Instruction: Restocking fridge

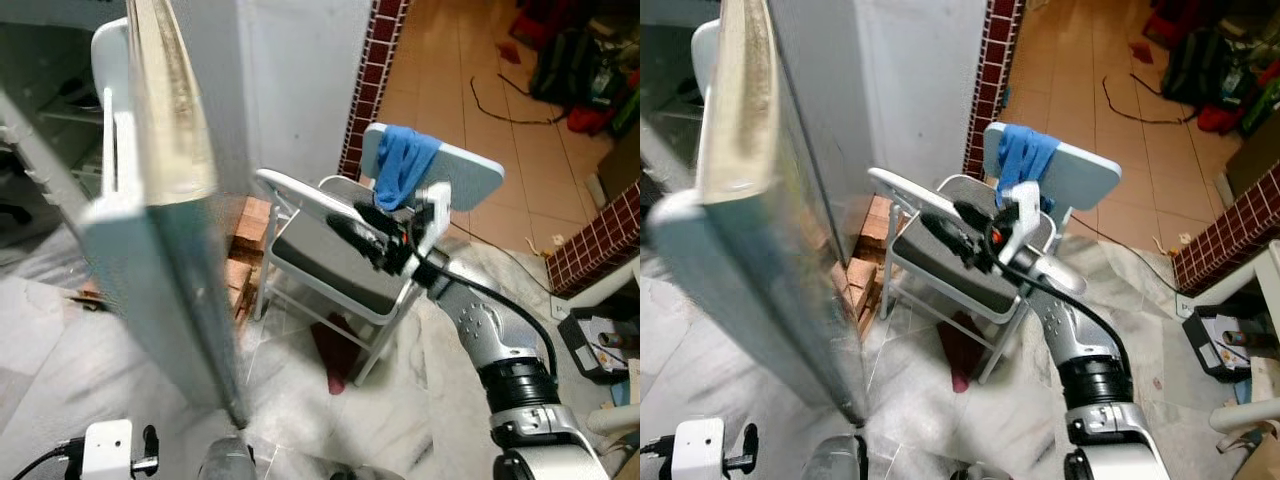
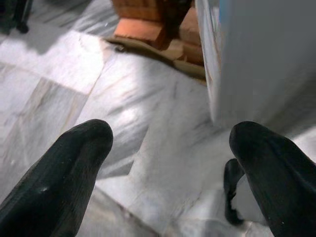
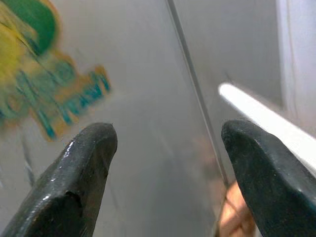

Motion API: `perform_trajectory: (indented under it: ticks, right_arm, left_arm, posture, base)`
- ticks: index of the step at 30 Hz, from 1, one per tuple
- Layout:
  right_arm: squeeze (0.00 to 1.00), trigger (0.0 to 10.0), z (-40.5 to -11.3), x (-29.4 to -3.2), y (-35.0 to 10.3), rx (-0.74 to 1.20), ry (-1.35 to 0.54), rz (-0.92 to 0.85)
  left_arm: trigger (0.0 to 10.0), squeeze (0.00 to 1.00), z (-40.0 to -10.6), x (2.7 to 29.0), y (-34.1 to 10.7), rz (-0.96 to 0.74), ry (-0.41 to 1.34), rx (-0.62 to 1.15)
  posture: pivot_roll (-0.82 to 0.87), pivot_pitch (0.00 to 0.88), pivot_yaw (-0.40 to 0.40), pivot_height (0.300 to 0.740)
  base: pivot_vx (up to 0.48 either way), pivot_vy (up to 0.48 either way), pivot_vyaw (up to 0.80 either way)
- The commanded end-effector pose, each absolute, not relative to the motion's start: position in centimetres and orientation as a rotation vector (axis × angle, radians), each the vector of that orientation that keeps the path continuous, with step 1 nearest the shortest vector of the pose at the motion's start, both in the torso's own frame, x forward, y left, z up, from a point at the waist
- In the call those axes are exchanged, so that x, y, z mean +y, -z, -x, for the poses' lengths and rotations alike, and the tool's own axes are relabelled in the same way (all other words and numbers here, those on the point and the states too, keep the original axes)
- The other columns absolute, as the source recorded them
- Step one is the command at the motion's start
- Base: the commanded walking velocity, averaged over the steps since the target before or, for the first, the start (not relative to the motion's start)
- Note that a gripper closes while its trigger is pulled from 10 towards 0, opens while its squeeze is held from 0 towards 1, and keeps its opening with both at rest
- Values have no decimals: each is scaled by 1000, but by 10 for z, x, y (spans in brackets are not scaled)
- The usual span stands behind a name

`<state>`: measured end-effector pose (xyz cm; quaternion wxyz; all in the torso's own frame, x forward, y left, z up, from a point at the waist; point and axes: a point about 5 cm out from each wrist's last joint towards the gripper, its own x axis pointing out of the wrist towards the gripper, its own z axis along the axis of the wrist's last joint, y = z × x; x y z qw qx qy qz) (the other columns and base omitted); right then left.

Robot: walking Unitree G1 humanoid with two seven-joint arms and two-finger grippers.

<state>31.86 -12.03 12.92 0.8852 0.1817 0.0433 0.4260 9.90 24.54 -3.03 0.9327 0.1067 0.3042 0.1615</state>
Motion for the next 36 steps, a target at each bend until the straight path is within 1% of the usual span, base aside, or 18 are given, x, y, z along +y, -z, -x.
perform_trajectory:
  ticks: [1, 5, 8, 10, 11, 14, 16, 18, 19, 22, 24, 25, 27, 31, 34, 36]
  right_arm:
    - [0, 10000, -317, -118, -128, 103, -914, -341]
    - [0, 10000, -319, -111, -120, 114, -925, -271]
    - [0, 10000, -319, -109, -118, 110, -917, -259]
    - [0, 10000, -319, -109, -117, 101, -891, -234]
    - [0, 10000, -319, -110, -116, 92, -860, -212]
    - [0, 10000, -319, -114, -116, 69, -805, -191]
    - [0, 10000, -317, -118, -116, 47, -761, -189]
    - [0, 10000, -313, -127, -117, 16, -654, -200]
    - [0, 10000, -311, -130, -116, 10, -615, -206]
    - [0, 10000, -304, -139, -115, -14, -494, -240]
    - [0, 10000, -297, -148, -113, -35, -380, -241]
    - [0, 10000, -297, -148, -113, -35, -380, -241]
    - [0, 10000, -290, -154, -108, -34, -310, -227]
    - [0, 10000, -281, -160, -101, -19, -228, -213]
    - [0, 10000, -278, -163, -100, -18, -195, -193]
    - [0, 10000, -273, -165, -96, -6, -155, -181]
  left_arm:
    - [10000, 0, -96, 251, 34, -233, -354, 617]
    - [10000, 0, -107, 253, 35, -320, -305, 561]
    - [10000, 0, -113, 254, 36, -352, -280, 540]
    - [10000, 0, -124, 254, 37, -383, -242, 517]
    - [10000, 0, -135, 255, 37, -413, -215, 492]
    - [10000, 0, -150, 255, 34, -427, -195, 452]
    - [10000, 0, -159, 252, 21, -439, -176, 369]
    - [10000, 0, -179, 236, -20, -433, -143, 213]
    - [10000, 0, -187, 232, -26, -429, -131, 184]
    - [10000, 0, -207, 221, -43, -411, -94, 109]
    - [10000, 0, -221, 213, -55, -403, -61, 61]
    - [10000, 0, -221, 213, -55, -403, -61, 61]
    - [10000, 0, -227, 207, -62, -391, -45, 32]
    - [10000, 0, -231, 198, -74, -387, -19, 2]
    - [10000, 0, -234, 195, -78, -381, -15, -6]
    - [10000, 0, -237, 187, -80, -357, 10, -10]
  posture:
    - [291, 123, -108, 740]
    - [295, 118, -106, 740]
    - [295, 116, -105, 740]
    - [286, 111, -101, 740]
    - [276, 108, -100, 740]
    - [262, 106, -98, 740]
    - [251, 101, -96, 740]
    - [227, 95, -89, 740]
    - [220, 93, -86, 740]
    - [197, 86, -73, 740]
    - [186, 81, -66, 740]
    - [186, 81, -66, 740]
    - [158, 62, -50, 740]
    - [135, 50, -41, 740]
    - [127, 47, -38, 740]
    - [117, 42, -37, 740]
  base:
    - [0, 0, 0]
    - [0, 0, 0]
    - [0, 0, 0]
    - [0, 0, 0]
    - [0, 0, 0]
    - [0, 0, 0]
    - [0, 0, 0]
    - [0, 0, 0]
    - [0, 0, 0]
    - [0, 406, 0]
    - [0, 480, 0]
    - [0, 480, 0]
    - [0, 480, 0]
    - [0, 480, 0]
    - [0, 480, 0]
    - [0, 480, -622]
